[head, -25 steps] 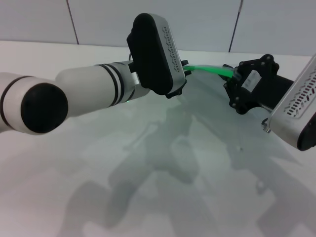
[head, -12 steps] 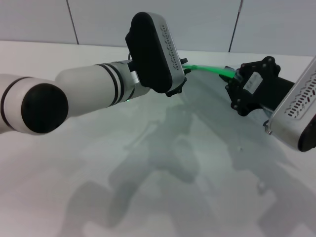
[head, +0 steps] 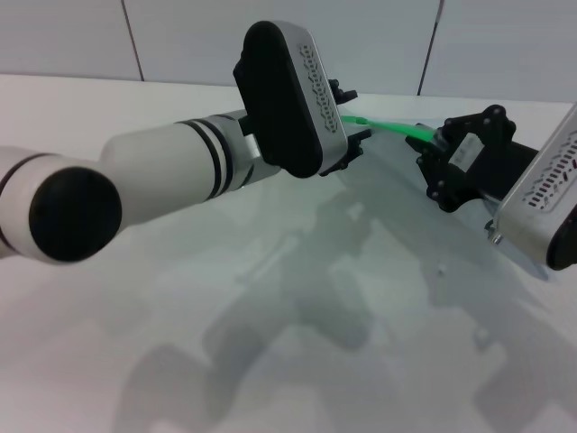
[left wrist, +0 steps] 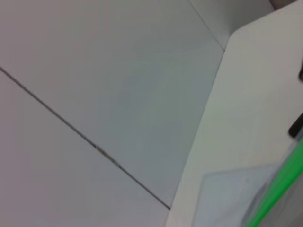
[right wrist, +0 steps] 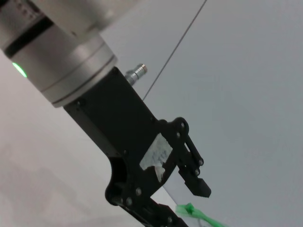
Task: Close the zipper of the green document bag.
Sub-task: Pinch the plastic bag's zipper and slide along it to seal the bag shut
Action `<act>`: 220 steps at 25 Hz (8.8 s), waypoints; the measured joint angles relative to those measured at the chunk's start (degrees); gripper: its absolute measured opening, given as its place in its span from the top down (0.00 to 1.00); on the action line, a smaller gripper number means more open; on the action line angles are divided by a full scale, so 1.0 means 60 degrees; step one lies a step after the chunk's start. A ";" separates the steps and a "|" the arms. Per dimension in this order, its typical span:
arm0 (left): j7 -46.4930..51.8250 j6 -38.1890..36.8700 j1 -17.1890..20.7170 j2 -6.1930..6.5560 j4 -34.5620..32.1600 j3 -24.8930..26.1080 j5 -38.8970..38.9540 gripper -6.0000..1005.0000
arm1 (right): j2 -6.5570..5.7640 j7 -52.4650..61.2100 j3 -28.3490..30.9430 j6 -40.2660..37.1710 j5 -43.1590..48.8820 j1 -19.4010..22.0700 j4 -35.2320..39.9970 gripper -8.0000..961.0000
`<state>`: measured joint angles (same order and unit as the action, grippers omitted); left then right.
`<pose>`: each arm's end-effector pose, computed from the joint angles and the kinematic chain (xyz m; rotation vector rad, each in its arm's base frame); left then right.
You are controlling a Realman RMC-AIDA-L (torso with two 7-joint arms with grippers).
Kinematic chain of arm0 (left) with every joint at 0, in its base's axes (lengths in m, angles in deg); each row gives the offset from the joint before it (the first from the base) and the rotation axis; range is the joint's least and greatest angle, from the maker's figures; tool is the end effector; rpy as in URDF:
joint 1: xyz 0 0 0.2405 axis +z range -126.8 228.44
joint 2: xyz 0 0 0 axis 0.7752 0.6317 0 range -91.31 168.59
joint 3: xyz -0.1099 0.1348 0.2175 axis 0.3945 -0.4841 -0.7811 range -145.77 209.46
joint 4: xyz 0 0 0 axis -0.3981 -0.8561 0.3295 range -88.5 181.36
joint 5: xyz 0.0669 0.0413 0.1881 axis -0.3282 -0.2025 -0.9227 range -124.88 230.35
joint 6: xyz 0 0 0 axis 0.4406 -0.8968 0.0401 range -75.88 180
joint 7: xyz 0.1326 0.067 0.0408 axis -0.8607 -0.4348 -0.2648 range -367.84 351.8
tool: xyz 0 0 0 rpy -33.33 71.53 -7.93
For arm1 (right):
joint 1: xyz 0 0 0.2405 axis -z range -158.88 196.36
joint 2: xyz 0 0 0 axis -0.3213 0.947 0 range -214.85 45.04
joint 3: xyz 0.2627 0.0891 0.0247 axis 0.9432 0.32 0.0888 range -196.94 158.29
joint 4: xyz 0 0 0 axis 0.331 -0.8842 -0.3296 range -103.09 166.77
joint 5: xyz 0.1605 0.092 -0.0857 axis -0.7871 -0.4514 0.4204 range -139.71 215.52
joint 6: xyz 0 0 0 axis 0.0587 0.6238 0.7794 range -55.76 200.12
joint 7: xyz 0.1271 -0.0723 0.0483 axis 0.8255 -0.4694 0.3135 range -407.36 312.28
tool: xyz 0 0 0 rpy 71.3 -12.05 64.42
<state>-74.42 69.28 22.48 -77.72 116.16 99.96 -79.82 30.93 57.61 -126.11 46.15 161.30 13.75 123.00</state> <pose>-0.1453 0.4000 -0.0844 -2.3134 0.2757 -0.0422 0.1832 0.3292 -0.0318 -2.2798 -0.0556 0.1566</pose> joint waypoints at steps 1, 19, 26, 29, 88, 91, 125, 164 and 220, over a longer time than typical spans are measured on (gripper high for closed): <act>-0.0007 -0.0100 0.0106 0.0000 0.0164 -0.0109 -0.0032 0.66 | 0.0000 0.0000 0.0021 -0.0008 -0.0001 -0.0001 -0.0003 0.94; -0.0009 -0.0226 0.0094 0.0000 0.0204 -0.0427 -0.0031 0.53 | 0.0000 -0.0015 -0.0005 -0.0042 0.0000 -0.0015 0.0217 0.94; -0.0008 -0.0310 -0.0025 -0.0003 0.0137 -0.0435 0.0002 0.53 | 0.0000 -0.0041 -0.0101 -0.0051 0.0000 0.0047 0.0408 0.94; -0.0007 -0.0320 -0.0090 -0.0012 0.0110 -0.0468 0.0002 0.54 | 0.0000 -0.0058 -0.0102 -0.0053 0.0000 0.0050 0.0408 0.94; 0.0116 -0.0348 -0.0169 -0.0014 -0.0482 -0.0142 0.0017 0.93 | 0.0000 -0.0089 -0.0038 -0.0430 -0.0007 0.0348 0.1126 0.99; 0.0120 -0.0348 -0.0186 -0.0014 -0.0463 -0.0177 0.0017 0.93 | 0.0000 -0.0092 -0.0032 -0.0450 -0.0008 0.0311 0.1077 0.99; 0.0139 -0.0360 -0.0243 -0.0015 -0.0527 -0.0249 0.0018 0.93 | 0.0000 -0.0010 0.0021 -0.0450 0.0012 0.0018 0.0525 0.98; 0.0138 -0.0364 -0.0270 -0.0015 -0.0429 -0.0241 -0.0010 0.93 | 0.0020 0.0533 0.0145 -0.0351 0.0001 -0.0872 -0.0824 0.60; 0.0128 -0.1505 -0.0839 -0.0015 -0.2495 -0.0012 0.0011 0.93 | 0.0000 0.1299 0.0629 -0.1300 0.0181 -0.0080 0.1139 0.87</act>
<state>-73.65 60.25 17.45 -77.81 101.19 99.88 -79.76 30.94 65.40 -122.33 38.35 162.39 13.27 129.84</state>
